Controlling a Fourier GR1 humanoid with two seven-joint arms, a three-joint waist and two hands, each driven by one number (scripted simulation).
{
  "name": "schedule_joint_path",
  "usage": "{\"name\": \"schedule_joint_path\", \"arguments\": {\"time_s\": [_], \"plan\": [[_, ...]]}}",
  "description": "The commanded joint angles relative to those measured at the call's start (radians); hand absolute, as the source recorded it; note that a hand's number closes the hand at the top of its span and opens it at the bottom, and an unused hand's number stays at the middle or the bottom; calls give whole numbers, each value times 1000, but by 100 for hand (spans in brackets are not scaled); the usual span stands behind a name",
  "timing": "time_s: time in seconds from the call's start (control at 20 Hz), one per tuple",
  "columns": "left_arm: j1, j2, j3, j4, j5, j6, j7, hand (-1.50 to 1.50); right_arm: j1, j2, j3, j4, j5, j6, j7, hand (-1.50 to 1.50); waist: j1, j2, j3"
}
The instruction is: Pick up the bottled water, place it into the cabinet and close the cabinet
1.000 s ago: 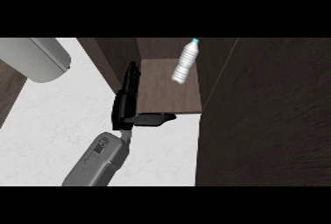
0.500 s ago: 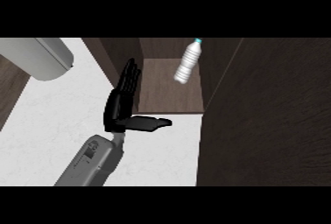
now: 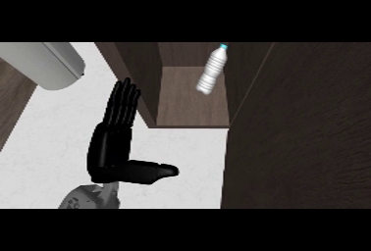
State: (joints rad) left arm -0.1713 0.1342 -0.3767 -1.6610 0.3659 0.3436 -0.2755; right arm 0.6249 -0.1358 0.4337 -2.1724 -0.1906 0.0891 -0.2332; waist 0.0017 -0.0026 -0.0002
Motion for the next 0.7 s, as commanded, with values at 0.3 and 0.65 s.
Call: {"name": "schedule_joint_path", "arguments": {"time_s": [0.3,0.65], "plan": [[303,48,-148,-347,-25,-25,33,-150,-59,-56,64,36,119,26,4,-150,4,-1,0],[501,152,-62,-483,31,-89,-58,-150,-33,-186,163,-79,196,115,106,150,15,-4,-2]]}}
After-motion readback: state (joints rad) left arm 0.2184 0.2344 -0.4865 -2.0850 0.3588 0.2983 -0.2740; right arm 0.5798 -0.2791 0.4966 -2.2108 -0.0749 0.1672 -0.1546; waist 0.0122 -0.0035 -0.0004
